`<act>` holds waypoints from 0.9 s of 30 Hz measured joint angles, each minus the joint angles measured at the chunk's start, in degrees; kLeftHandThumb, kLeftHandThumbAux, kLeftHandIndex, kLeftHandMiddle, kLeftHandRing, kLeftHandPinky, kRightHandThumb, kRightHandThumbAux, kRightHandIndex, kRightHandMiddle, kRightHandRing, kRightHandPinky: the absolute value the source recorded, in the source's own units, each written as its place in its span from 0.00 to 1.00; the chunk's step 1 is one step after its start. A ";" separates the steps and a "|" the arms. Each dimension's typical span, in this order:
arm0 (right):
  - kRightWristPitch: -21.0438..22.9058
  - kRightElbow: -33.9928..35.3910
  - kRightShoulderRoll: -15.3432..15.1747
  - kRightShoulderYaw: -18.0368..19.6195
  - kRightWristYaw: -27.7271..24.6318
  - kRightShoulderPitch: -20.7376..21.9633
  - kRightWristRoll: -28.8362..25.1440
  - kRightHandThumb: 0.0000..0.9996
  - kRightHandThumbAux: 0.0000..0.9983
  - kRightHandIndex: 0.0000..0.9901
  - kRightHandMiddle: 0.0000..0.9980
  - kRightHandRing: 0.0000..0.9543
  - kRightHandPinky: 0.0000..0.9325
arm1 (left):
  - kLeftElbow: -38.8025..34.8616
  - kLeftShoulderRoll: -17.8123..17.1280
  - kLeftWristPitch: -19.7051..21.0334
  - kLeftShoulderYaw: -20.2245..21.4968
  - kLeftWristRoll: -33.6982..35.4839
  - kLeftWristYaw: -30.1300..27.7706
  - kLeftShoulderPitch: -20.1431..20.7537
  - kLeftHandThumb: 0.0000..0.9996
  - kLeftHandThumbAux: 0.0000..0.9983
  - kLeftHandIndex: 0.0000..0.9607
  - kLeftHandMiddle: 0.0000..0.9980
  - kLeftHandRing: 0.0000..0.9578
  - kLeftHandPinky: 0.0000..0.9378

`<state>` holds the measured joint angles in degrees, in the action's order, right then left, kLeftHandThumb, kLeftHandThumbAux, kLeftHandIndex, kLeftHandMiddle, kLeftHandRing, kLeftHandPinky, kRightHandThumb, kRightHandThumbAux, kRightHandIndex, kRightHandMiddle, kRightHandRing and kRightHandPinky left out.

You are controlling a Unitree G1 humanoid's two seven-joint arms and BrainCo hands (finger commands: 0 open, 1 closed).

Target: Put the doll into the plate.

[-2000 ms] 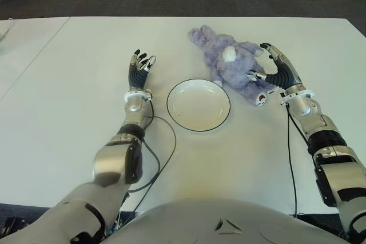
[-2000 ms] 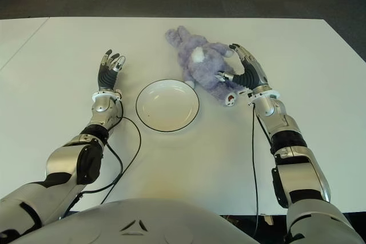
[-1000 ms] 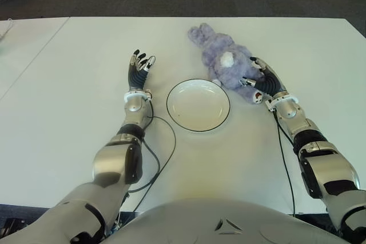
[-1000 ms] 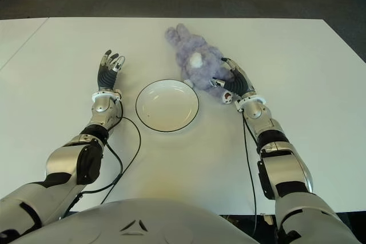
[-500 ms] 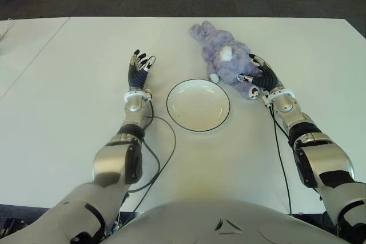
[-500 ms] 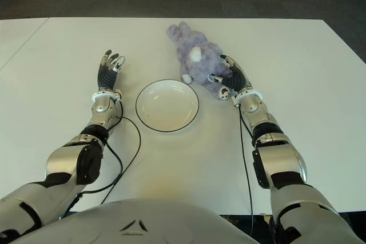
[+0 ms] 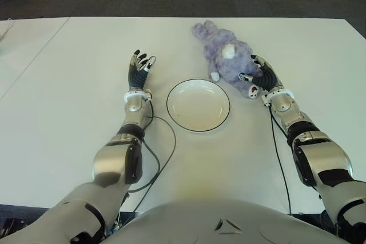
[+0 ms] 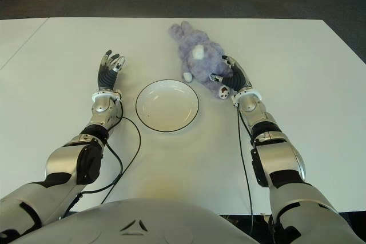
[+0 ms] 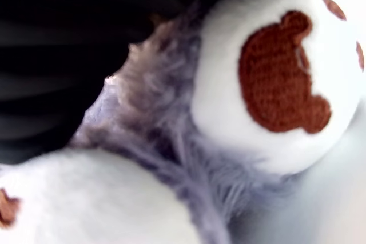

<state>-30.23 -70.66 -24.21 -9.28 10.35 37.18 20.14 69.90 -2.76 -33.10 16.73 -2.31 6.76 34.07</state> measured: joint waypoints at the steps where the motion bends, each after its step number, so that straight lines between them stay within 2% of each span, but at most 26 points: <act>1: 0.26 -0.34 0.00 0.04 0.03 0.17 -0.03 0.45 0.68 0.24 0.39 0.42 0.47 | 0.00 0.00 0.00 0.00 0.00 0.00 0.00 0.00 0.53 0.08 0.18 0.19 0.18; 2: 0.50 -0.68 -0.02 0.10 0.04 0.34 -0.05 0.63 0.71 0.38 0.50 0.53 0.58 | 0.00 0.00 0.00 0.00 0.00 0.00 0.00 0.00 0.53 0.08 0.18 0.19 0.18; 3: 0.90 -1.01 -0.03 0.22 0.07 0.54 -0.09 0.68 0.71 0.42 0.59 0.63 0.68 | 0.00 0.00 0.00 0.00 0.00 0.00 0.00 0.00 0.53 0.08 0.18 0.19 0.19; 4: 1.15 -1.17 -0.04 0.29 0.17 0.67 -0.11 0.69 0.72 0.42 0.60 0.65 0.69 | 0.00 0.00 0.00 0.00 0.00 0.00 0.00 0.00 0.53 0.08 0.18 0.19 0.19; 5: 1.40 -1.27 -0.04 0.34 0.26 0.81 -0.11 0.70 0.72 0.43 0.66 0.70 0.76 | 0.00 0.00 0.00 0.00 0.00 0.00 0.00 0.00 0.52 0.08 0.18 0.19 0.20; 9: 2.43 -1.55 0.10 0.31 1.19 1.28 -0.07 0.70 0.72 0.44 0.75 0.79 0.85 | 0.00 0.01 0.00 -0.02 -0.01 0.00 0.00 0.00 0.53 0.08 0.18 0.19 0.18; 16: 4.29 -1.56 0.61 0.31 3.03 1.67 -0.06 0.71 0.71 0.45 0.81 0.85 0.89 | 0.00 0.04 0.00 -0.02 -0.01 0.00 0.01 0.00 0.52 0.08 0.18 0.19 0.18; 27: 6.08 -1.53 0.74 1.16 3.83 2.06 -0.27 0.71 0.71 0.45 0.83 0.87 0.90 | -0.01 0.21 -0.02 -0.02 0.04 -0.01 0.03 0.00 0.52 0.09 0.19 0.20 0.19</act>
<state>-24.15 -72.19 -23.47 -8.12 14.19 39.24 19.87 69.89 -2.55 -33.12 16.72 -2.27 6.75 34.09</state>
